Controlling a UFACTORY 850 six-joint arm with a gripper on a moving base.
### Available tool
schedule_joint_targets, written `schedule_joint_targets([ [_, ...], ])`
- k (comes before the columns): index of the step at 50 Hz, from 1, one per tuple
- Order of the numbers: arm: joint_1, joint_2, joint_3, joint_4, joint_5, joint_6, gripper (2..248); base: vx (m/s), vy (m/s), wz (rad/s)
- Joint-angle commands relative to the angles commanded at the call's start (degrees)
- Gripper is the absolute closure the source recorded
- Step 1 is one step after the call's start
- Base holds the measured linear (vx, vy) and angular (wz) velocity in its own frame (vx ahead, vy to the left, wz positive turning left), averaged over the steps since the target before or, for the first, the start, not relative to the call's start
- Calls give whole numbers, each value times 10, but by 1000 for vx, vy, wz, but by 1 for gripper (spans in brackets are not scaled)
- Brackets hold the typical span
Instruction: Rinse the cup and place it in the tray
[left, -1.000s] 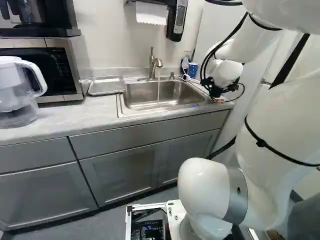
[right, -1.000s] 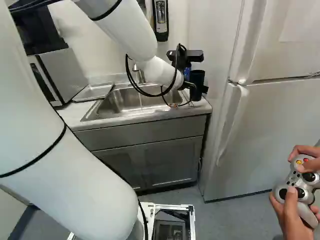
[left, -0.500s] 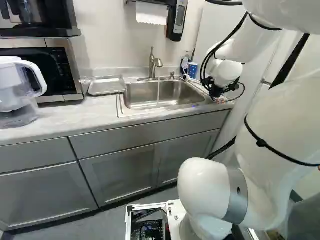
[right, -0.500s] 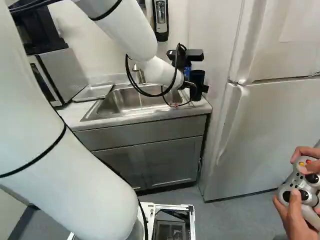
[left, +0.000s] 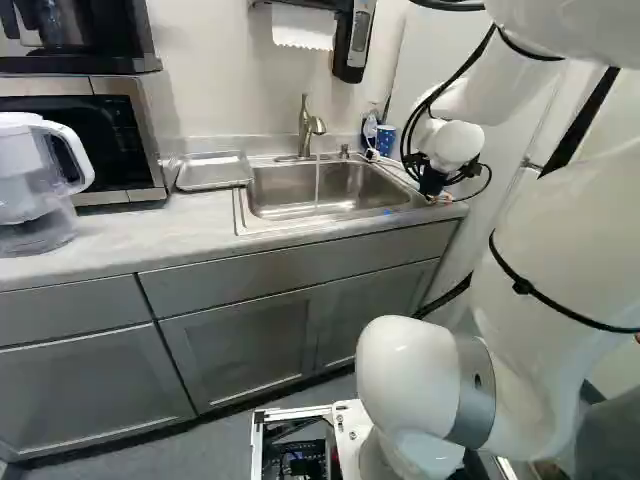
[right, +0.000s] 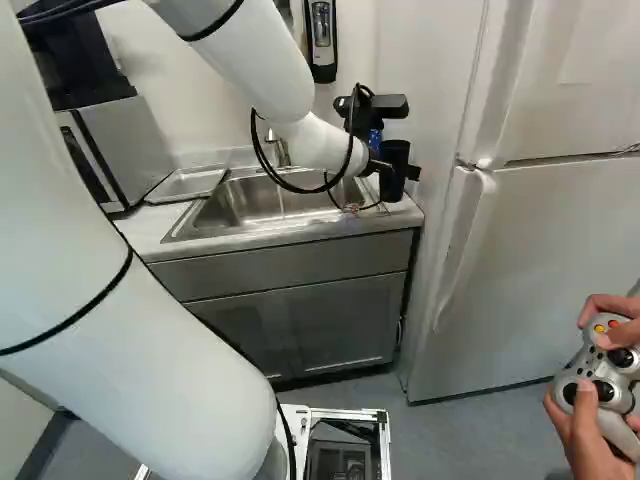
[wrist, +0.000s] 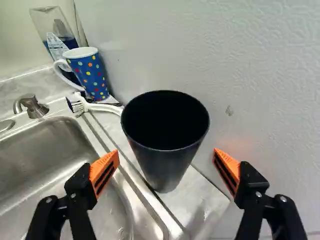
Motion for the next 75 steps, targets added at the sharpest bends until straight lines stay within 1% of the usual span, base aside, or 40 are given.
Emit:
schedule_joint_targets([
  [11, 1, -1, -1, 0, 11, 0, 3, 0, 0, 0],
  [20, 5, -3, -3, 0, 11, 0, 3, 0, 0, 0],
  [34, 5, -3, -3, 0, 11, 0, 3, 0, 0, 0],
  [35, 5, -3, -3, 0, 11, 0, 23, 0, 0, 0],
  [39, 5, -3, -3, 0, 11, 0, 23, 0, 0, 0],
  [40, 5, -3, -3, 0, 11, 0, 62, 0, 0, 0],
  [45, 5, -3, -3, 0, 11, 0, 62, 0, 0, 0],
  [46, 5, -3, -3, 0, 11, 0, 100, 0, 0, 0],
  [50, 5, -3, -3, 0, 11, 0, 100, 0, 0, 0],
  [51, 5, -3, -3, 0, 11, 0, 126, 0, 0, 0],
  [75, 5, -3, -3, 0, 11, 0, 128, 0, 0, 0],
])
